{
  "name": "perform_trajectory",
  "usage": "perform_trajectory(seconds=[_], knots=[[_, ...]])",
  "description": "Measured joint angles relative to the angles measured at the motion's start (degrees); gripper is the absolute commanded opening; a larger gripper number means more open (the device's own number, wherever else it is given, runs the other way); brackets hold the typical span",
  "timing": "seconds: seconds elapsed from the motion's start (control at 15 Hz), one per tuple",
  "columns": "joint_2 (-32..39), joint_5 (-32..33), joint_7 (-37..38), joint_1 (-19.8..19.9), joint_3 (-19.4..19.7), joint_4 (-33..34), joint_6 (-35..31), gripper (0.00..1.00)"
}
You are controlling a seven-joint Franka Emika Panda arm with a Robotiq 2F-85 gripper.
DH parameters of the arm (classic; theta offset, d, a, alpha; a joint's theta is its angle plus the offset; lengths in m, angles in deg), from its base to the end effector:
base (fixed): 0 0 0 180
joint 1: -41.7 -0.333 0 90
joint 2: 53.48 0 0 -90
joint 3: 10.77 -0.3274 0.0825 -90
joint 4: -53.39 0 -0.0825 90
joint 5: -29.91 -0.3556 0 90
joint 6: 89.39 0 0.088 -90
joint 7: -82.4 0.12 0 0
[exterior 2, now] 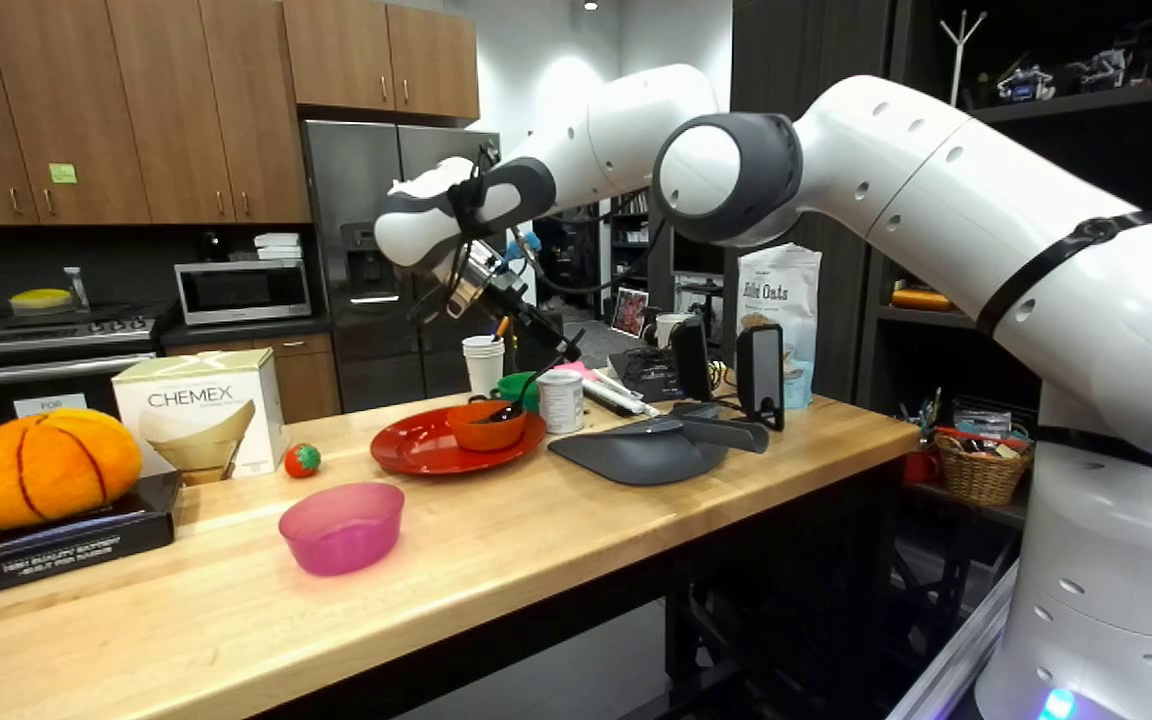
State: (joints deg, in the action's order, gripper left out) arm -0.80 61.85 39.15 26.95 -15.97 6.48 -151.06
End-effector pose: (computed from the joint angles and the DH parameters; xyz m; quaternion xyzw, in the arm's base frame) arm 0.6660 0.1312 0.3569 0.8082 0.4383 -0.3576 0.1640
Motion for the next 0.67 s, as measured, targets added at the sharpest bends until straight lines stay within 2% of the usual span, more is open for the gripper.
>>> perform_trajectory(seconds=[0.67], knots=[[0.2, 2.3, 0.0, -0.2, 0.0, 0.0, -6.8, 0.06]])
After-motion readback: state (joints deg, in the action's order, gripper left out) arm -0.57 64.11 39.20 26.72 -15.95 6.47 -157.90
